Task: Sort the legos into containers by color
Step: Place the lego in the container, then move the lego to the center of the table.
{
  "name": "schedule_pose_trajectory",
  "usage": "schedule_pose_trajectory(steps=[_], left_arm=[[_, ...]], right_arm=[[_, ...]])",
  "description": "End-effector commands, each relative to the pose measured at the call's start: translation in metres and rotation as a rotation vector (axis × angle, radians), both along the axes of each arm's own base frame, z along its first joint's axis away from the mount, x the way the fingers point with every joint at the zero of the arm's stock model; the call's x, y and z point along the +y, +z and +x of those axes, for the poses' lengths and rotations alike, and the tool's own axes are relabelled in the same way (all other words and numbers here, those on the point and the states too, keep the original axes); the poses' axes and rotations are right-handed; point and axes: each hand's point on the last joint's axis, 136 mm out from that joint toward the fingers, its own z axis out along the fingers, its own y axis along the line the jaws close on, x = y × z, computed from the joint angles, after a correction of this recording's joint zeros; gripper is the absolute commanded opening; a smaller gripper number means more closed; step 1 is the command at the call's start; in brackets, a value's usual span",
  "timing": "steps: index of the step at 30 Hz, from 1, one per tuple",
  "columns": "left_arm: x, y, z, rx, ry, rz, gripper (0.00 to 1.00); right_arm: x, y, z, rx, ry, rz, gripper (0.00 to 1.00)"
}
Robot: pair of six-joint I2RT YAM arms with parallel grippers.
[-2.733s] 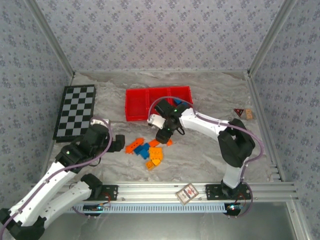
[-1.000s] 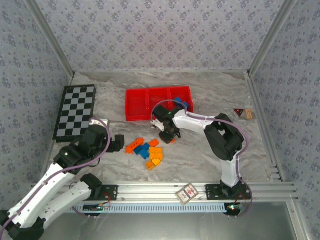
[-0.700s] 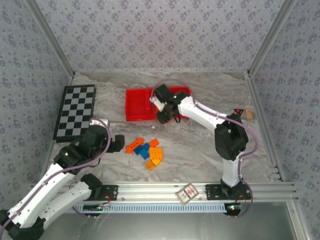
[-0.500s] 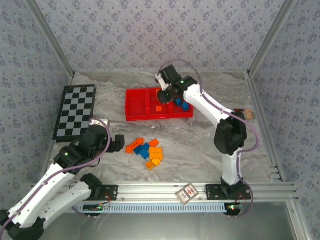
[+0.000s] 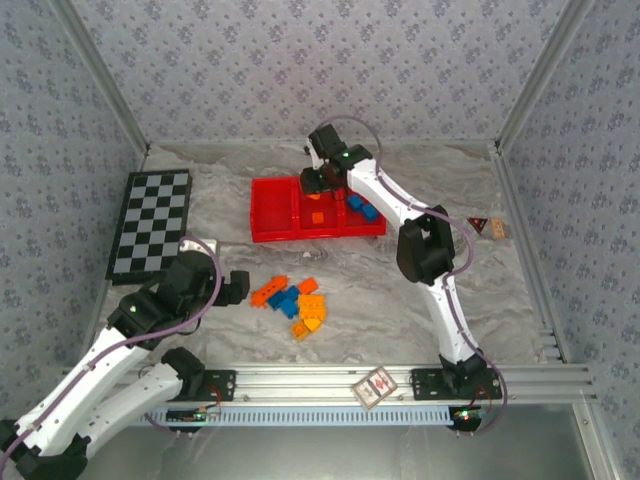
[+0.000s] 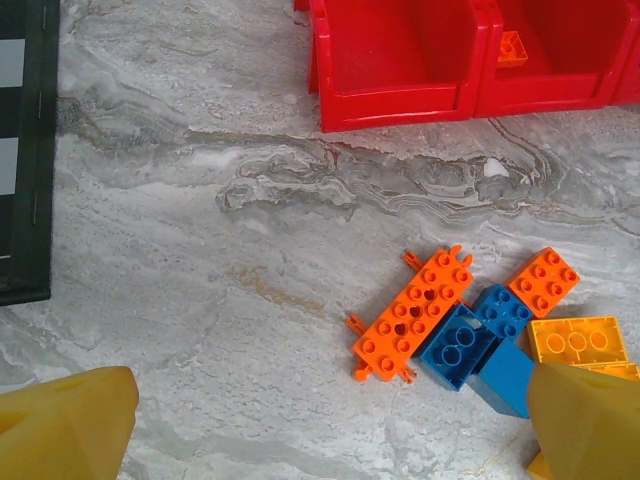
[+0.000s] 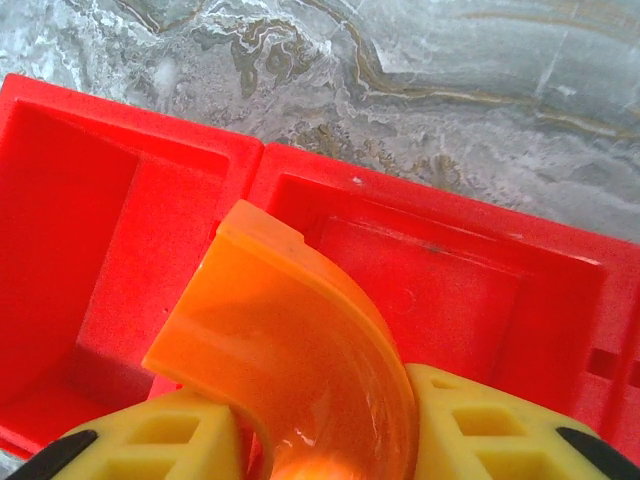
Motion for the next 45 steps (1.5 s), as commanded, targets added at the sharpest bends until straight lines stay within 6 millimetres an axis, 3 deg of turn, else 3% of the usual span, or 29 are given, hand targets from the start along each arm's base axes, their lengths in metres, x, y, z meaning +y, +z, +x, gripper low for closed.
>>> schedule_pose_trajectory(steps=[1, 7, 13, 18, 23, 29, 35, 45], left_arm=[[-0.001, 0.004, 0.001, -0.018, 0.0, -0.008, 1.0], [-0.002, 0.003, 0.001, -0.016, -0.003, -0.007, 1.0], [-0.004, 0.002, 0.001, -0.008, -0.013, -0.009, 1.0], [-0.012, -0.001, -0.001, 0.007, -0.047, -0.02, 1.0], [-0.022, -0.007, -0.002, 0.041, -0.092, -0.014, 1.0], [-0.029, -0.012, -0.003, 0.068, -0.123, 0.003, 1.0], [-0.029, -0.01, -0.004, 0.058, -0.123, 0.001, 1.0], [-0.023, 0.0, -0.007, 0.006, -0.108, -0.013, 1.0]], right_arm=[[0.009, 0.001, 0.005, 0.023, -0.024, 0.063, 0.45], [0.01, 0.006, 0.002, 0.022, -0.009, 0.063, 0.59], [0.012, 0.034, -0.01, -0.017, 0.03, 0.058, 0.65], [0.004, 0.058, -0.037, -0.052, 0.073, 0.031, 0.7], [-0.019, 0.063, -0.077, -0.027, 0.067, 0.026, 0.74], [-0.046, 0.039, -0.132, 0.061, 0.064, -0.008, 0.73], [-0.055, 0.0, -0.179, 0.138, 0.206, -0.121, 0.72], [-0.02, -0.043, -0.221, 0.283, 0.287, -0.174, 0.65]])
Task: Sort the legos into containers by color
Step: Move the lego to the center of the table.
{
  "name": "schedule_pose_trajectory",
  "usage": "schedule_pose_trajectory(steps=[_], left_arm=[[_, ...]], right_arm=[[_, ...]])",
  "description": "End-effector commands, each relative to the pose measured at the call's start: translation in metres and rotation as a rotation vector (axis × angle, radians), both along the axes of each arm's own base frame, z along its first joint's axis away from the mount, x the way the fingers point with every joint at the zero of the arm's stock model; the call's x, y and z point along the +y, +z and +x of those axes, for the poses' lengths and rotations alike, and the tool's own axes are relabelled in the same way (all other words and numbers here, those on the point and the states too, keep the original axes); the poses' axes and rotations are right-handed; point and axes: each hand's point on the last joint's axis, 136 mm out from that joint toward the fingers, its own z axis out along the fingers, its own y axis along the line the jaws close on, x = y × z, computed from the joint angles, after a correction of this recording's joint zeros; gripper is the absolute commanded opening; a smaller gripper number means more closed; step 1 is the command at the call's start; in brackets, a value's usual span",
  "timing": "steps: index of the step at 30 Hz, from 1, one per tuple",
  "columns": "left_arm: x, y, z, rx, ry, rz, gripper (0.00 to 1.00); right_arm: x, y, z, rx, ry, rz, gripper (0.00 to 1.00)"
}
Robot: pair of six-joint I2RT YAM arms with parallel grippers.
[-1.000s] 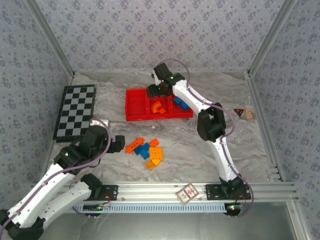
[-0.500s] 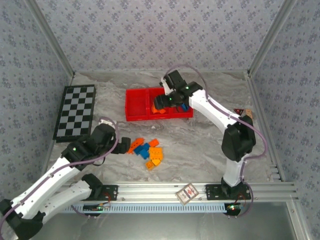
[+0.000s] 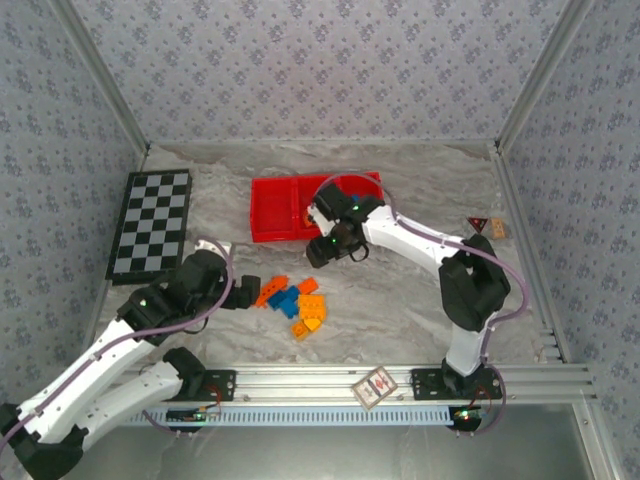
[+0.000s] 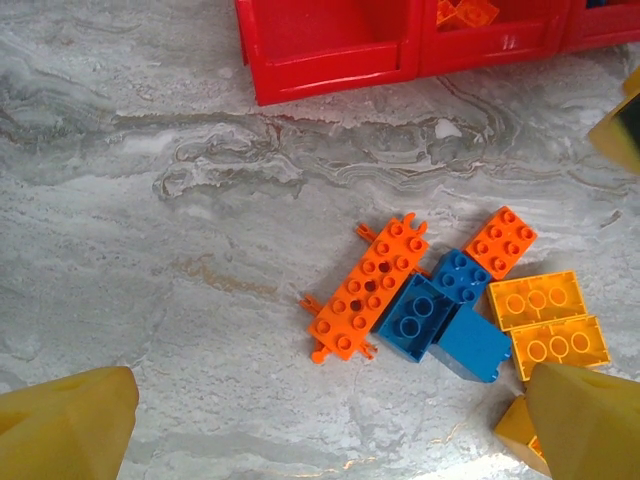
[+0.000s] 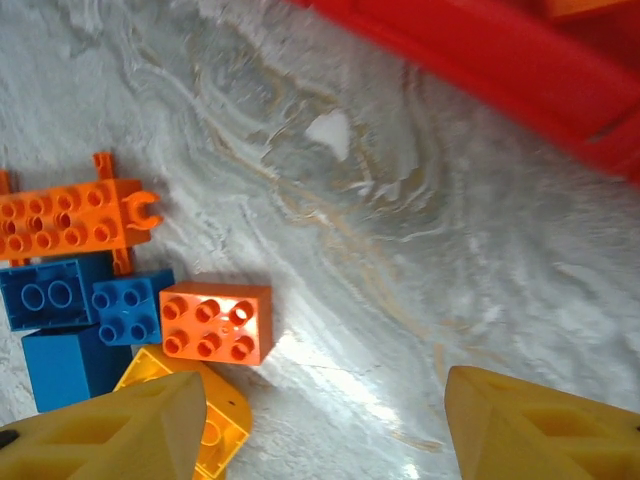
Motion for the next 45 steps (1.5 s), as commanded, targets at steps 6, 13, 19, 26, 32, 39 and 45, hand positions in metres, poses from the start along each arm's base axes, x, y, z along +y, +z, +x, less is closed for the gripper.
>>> schedule_pose_trajectory(steps=[6, 13, 19, 26, 32, 39, 45], left_arm=[[0.004, 0.008, 0.0, -0.041, 0.007, 0.001, 1.0], [0.005, 0.009, -0.001, -0.048, 0.011, -0.004, 1.0], [0.006, 0.012, -0.001, -0.059, 0.016, -0.011, 1.0], [0.006, 0.011, -0.001, -0.058, 0.017, -0.008, 1.0], [0.007, 0.011, -0.001, -0.057, 0.017, -0.005, 1.0], [0.007, 0.01, -0.001, -0.056, 0.02, -0.003, 1.0], [0.007, 0.011, -0.001, -0.057, 0.02, -0.003, 1.0]], right_arm=[[0.023, -0.038, -0.034, 0.081, 0.091, -0.153, 0.64], [0.03, -0.054, -0.035, 0.069, 0.12, -0.244, 0.62], [0.026, -0.068, -0.034, 0.079, 0.118, -0.31, 0.61], [0.018, -0.079, -0.028, 0.067, 0.112, -0.374, 0.59], [-0.005, -0.08, -0.018, 0.039, 0.075, -0.448, 0.58], [-0.037, -0.07, -0.003, 0.035, -0.03, -0.435, 0.56], [-0.052, -0.053, 0.004, 0.036, -0.107, -0.361, 0.58]])
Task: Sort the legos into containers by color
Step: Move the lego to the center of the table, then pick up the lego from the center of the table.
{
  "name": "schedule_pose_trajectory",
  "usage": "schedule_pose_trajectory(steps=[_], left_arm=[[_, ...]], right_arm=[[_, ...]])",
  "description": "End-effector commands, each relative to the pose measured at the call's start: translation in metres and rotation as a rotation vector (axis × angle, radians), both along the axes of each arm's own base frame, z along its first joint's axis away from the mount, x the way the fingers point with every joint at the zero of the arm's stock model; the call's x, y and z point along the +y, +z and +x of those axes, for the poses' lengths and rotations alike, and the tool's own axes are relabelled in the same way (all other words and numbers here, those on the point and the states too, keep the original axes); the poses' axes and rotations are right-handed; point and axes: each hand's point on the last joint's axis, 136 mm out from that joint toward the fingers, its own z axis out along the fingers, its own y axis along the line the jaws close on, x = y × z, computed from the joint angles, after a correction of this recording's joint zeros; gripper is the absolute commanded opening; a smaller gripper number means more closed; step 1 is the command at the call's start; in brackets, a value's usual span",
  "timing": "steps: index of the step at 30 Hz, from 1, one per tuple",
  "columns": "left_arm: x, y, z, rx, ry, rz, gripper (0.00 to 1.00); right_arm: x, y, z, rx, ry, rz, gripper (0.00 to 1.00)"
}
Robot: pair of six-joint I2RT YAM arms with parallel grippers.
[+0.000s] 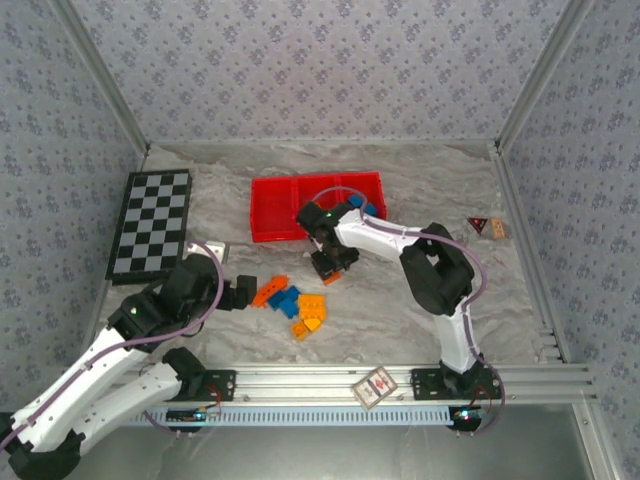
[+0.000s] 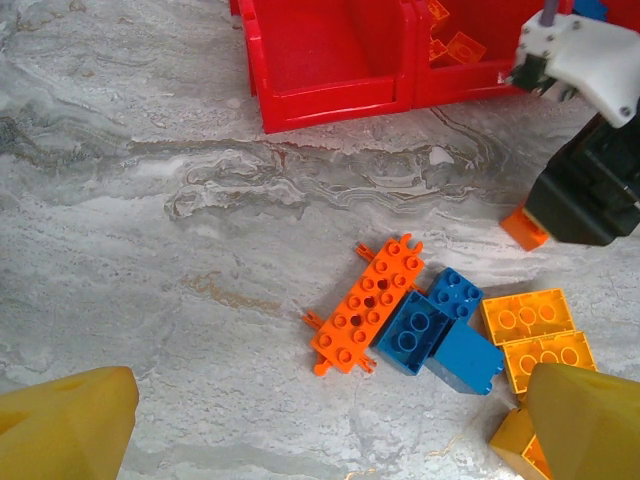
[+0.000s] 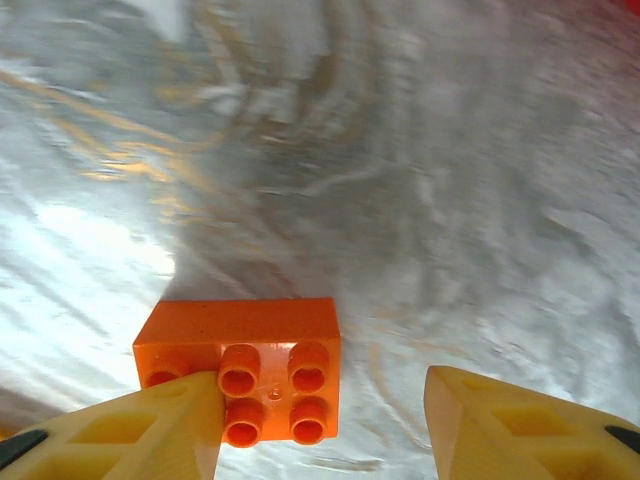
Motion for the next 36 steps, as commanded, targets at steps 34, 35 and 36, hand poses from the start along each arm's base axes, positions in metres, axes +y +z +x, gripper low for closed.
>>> schedule_pose_trajectory(steps=[34, 35, 36], left_arm=[[0.002, 0.001, 0.0, -0.014, 0.006, 0.012, 1.0], [0.002, 0.001, 0.0, -0.014, 0.007, 0.013, 1.0], [0.002, 0.001, 0.0, -0.012, 0.007, 0.012, 0.99]], right_arm=[[-0.007, -0.016, -0.007, 0.033, -0.146, 0.056, 0.76], [-0.006, -0.016, -0.006, 0.03, -0.137, 0.045, 0.76], [-0.007, -0.017, -0.008, 0.026, -0.124, 0.024, 0.76]])
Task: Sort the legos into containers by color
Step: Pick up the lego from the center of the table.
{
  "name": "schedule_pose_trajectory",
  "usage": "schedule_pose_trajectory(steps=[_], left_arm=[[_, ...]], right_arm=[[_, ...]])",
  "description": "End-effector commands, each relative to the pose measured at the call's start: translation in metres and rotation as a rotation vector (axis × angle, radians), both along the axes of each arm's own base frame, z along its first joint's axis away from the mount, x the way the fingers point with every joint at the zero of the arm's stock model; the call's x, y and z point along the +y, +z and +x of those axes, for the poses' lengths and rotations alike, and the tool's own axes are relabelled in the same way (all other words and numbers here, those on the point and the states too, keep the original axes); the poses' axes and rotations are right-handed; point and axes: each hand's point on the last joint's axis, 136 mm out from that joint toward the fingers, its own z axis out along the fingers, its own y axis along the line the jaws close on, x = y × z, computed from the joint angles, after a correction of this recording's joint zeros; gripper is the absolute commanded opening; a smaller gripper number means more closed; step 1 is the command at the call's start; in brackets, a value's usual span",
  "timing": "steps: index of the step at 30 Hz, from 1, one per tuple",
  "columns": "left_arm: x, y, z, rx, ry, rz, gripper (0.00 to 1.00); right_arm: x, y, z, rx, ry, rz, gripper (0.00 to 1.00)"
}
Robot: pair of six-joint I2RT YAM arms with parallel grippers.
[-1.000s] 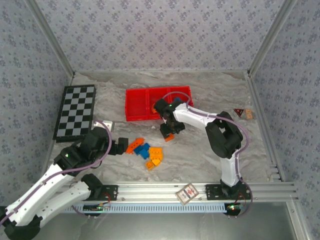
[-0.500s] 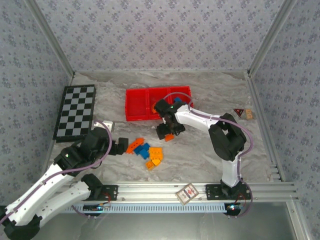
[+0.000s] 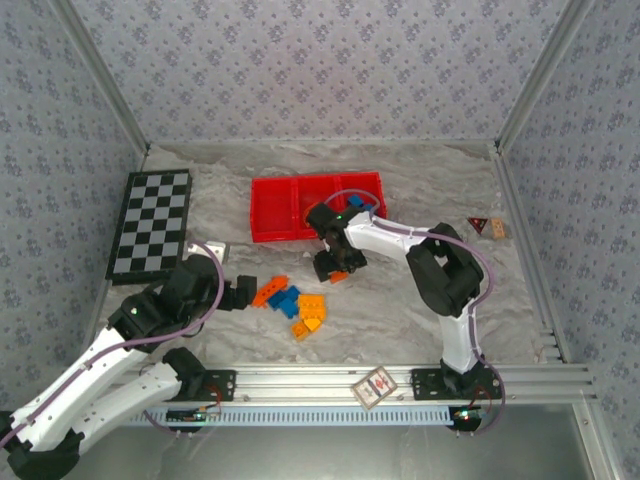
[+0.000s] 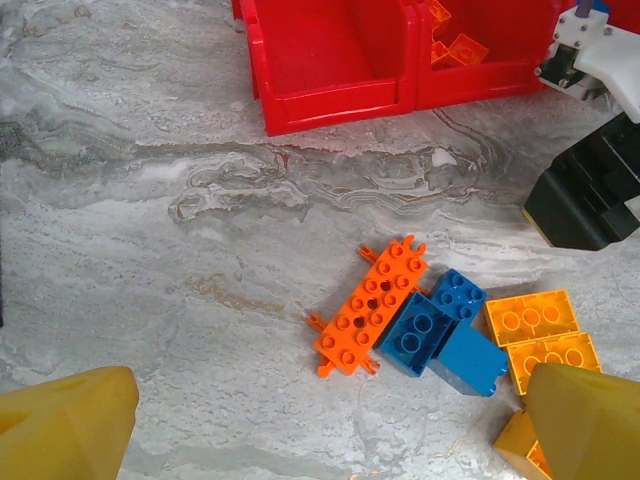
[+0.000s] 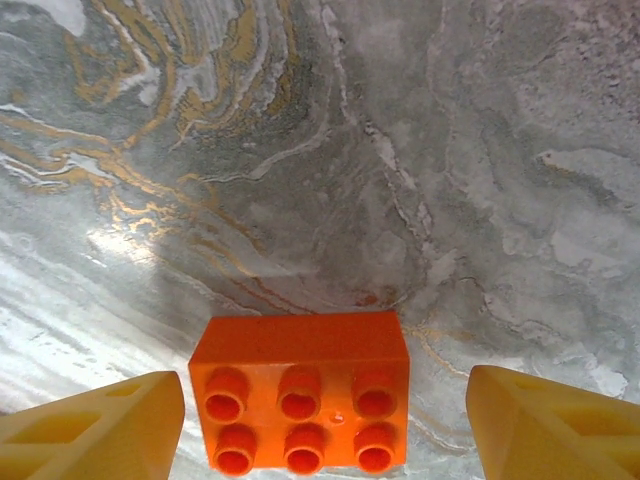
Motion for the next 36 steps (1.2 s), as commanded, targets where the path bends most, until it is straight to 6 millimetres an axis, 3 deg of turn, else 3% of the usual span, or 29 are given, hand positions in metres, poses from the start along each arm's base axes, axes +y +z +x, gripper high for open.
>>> schedule_pose_trajectory(steps=[1, 5, 12, 16, 20, 28, 33, 36], left_arm=[[0.002, 0.001, 0.0, -0.005, 0.007, 0.003, 1.0], [0.001, 0.0, 0.0, -0.005, 0.005, 0.004, 1.0], [0.001, 0.001, 0.0, -0.008, 0.004, 0.004, 1.0], [0.001, 0.001, 0.0, -0.007, 0.003, 0.005, 1.0], [0.001, 0.001, 0.0, -0.009, 0.002, 0.004, 1.0], [0.001, 0.002, 0.0, -0.011, 0.001, 0.0, 1.0], [0.002, 0.002, -0.001, -0.011, 0.004, -0.004, 1.0], [0.002, 0.003, -0.002, -0.014, 0.004, -0.003, 1.0]], right_arm=[[-0.003, -0.006, -0.003, -0.004, 0.035, -0.074, 0.76], [0.002, -0.01, -0.008, 0.006, 0.066, -0.106, 0.73], [0.005, -0.011, -0.004, 0.006, 0.075, -0.117, 0.58], [0.006, -0.005, -0.001, -0.005, 0.086, -0.13, 0.49], [0.009, 0.013, 0.006, -0.036, 0.099, -0.13, 0.47], [0.035, 0.084, 0.057, -0.196, 0.121, -0.034, 0.47], [0.056, 0.112, 0.096, -0.265, 0.102, 0.04, 0.47], [0.063, 0.117, 0.118, -0.295, 0.088, 0.071, 0.46]])
